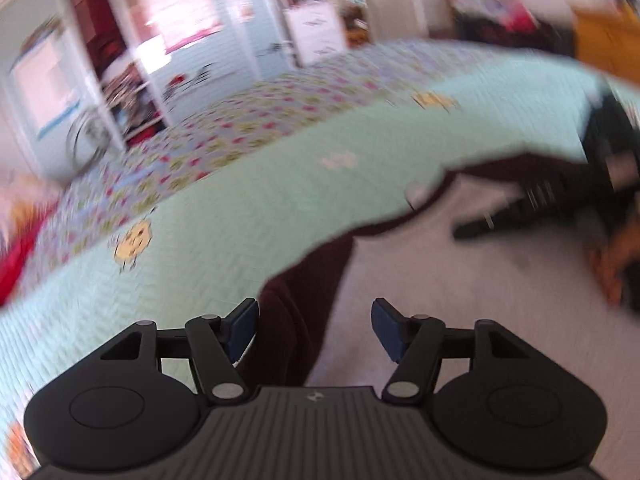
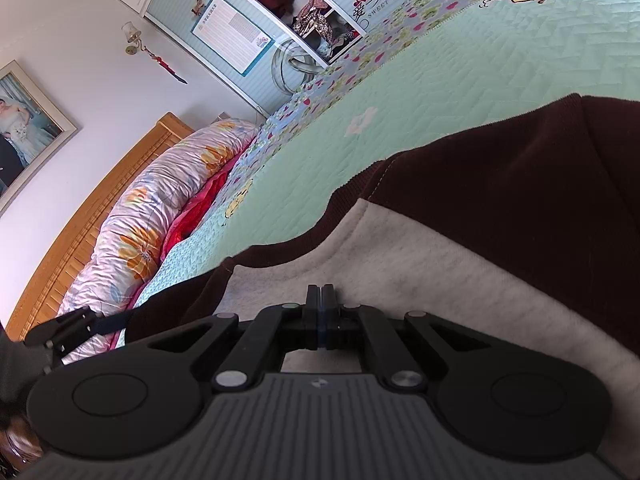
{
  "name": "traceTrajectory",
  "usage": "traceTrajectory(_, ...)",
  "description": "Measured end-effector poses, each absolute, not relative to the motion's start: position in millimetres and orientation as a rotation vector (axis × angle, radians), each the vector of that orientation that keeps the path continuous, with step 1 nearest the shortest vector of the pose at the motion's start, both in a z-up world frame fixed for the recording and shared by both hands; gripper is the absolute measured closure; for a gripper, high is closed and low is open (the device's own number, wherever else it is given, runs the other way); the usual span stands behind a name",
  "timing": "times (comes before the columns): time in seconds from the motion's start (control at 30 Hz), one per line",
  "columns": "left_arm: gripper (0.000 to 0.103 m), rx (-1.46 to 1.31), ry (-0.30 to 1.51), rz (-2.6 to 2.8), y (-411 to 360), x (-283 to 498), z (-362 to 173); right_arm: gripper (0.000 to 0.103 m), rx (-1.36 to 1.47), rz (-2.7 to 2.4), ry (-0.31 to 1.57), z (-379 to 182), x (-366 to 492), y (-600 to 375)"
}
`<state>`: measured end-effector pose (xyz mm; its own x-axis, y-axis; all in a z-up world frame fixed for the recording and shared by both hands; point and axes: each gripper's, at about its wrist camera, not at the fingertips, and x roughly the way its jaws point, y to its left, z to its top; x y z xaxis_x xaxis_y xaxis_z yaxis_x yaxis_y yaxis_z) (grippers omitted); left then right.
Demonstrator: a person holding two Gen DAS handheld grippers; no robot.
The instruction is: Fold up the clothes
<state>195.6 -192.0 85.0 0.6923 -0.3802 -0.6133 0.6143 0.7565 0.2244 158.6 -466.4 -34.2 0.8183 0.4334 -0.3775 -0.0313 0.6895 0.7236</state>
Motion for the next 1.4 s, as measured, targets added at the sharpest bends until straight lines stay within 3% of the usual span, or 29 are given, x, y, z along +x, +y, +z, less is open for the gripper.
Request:
traceTrajectory(0.2,0.034,0.183,0.717,-0.612,-169.6,246.3,90.0,0.102,0.774,0.275,0.564,-33.7,159.1,-465.7)
traceTrajectory(0.37,0.036,-0.165,1.04,-0.706,-149.4,313.4,58.0,0.102,0.775,0.275,0.563,-33.1,159.0,-465.3)
traceTrajectory(0.47,0.092,-0.292,1.191,-0.722,-139.9,337.0,37.6,0.102,0.777,0.276,0.561,-33.0,159.1,-464.7)
traceTrajectory(0.63,0.092,0.006,1.121,-0.715,-172.1,344.4,52.9,0.102,0.781,0.279,0.557,-34.5,158.9,-465.9)
traceTrajectory(0.77,0.09,0.062,1.116,-0.772,-185.9,361.1,39.2,0.102,0.784,0.28,0.555,-34.6,159.1,-465.8)
traceTrajectory(1.03,0.084,-0.231,1.138,-0.722,-136.2,377.2,34.8,0.102,0.788,0.28,0.552,-34.1,160.1,-465.6)
traceTrajectory(1.1,0.065,-0.228,1.081,-0.662,-127.7,373.1,50.3,0.102,0.788,0.28,0.552,-34.2,160.7,-465.5)
traceTrajectory(1.17,0.056,-0.274,1.03,-0.576,-109.8,367.8,66.1,0.102,0.789,0.281,0.552,-34.8,160.8,-465.6)
traceTrajectory(1.4,0.054,-0.272,0.946,-0.277,-30.3,272.3,102.2,0.102,0.791,0.281,0.551,-36.3,161.5,-466.5)
